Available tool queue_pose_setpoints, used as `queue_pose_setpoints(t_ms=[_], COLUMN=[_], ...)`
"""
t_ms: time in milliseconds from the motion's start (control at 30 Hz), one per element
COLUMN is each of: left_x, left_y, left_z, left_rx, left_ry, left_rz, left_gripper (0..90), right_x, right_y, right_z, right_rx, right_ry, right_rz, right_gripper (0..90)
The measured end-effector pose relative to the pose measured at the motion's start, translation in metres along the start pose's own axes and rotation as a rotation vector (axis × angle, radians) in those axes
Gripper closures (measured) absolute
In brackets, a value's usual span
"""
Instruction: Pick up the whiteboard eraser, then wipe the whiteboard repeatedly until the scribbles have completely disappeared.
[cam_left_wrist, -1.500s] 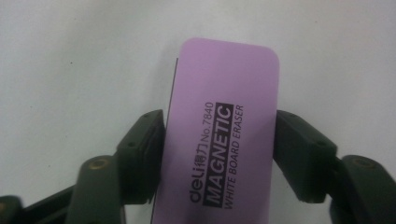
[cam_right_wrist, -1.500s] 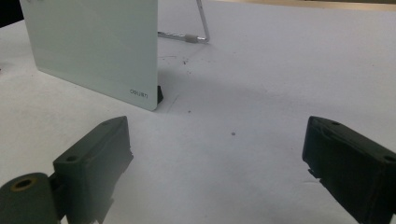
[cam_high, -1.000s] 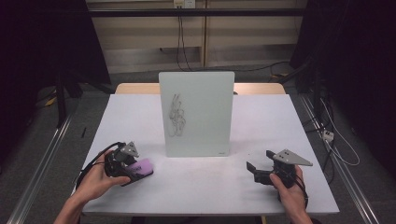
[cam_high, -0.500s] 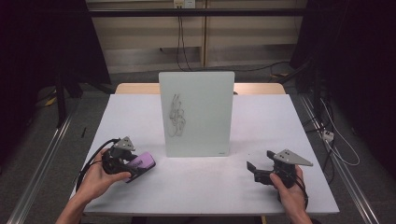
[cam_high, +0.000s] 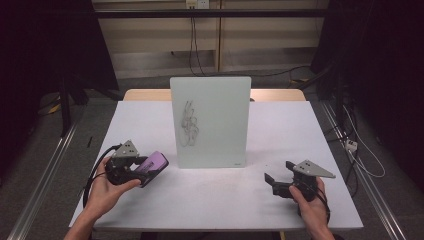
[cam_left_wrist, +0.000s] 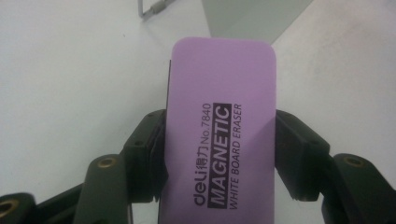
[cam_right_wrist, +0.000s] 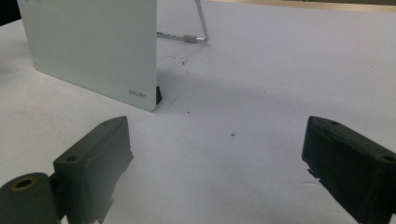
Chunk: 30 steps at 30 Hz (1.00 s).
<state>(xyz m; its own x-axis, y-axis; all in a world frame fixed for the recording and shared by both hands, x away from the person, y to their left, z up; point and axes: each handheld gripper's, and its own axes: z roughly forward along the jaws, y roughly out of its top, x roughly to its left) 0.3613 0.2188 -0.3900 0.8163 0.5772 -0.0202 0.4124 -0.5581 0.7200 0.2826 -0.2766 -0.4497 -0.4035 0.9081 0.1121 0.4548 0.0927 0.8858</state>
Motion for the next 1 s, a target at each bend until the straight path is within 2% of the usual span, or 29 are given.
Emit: queue_pose_setpoints(t_ms=[200, 433, 733, 800, 1000], left_x=[-0.0039, -0.0056, -0.0076, -0.0084, -0.0113], left_y=[0.0027, 0.0041, 0.0067, 0.0062, 0.0059], left_z=[-0.0054, -0.0067, -0.0083, -0.0079, -0.0097], left_rx=[-0.061, -0.123, -0.151, -0.16, -0.181], left_ry=[0.018, 0.015, 0.018, 0.002, -0.01], left_rz=[-0.003, -0.006, -0.016, -0.019, -0.028], left_gripper=[40.6, 40.6, 40.7, 40.7, 40.7], right_x=[0.0003, 0.0003, 0.0001, 0.0009, 0.0016], right_y=[0.0002, 0.0, 0.0006, 0.0011, 0.0016], right_z=[0.0004, 0.0, -0.0004, 0.0008, 0.0036], right_rx=[-0.002, -0.002, -0.006, -0.003, 0.0], right_ry=[0.006, 0.005, 0.002, 0.004, 0.008], right_rz=[0.0, -0.002, 0.002, 0.0, -0.002], right_gripper=[8.2, 8.2, 8.2, 8.2, 8.2])
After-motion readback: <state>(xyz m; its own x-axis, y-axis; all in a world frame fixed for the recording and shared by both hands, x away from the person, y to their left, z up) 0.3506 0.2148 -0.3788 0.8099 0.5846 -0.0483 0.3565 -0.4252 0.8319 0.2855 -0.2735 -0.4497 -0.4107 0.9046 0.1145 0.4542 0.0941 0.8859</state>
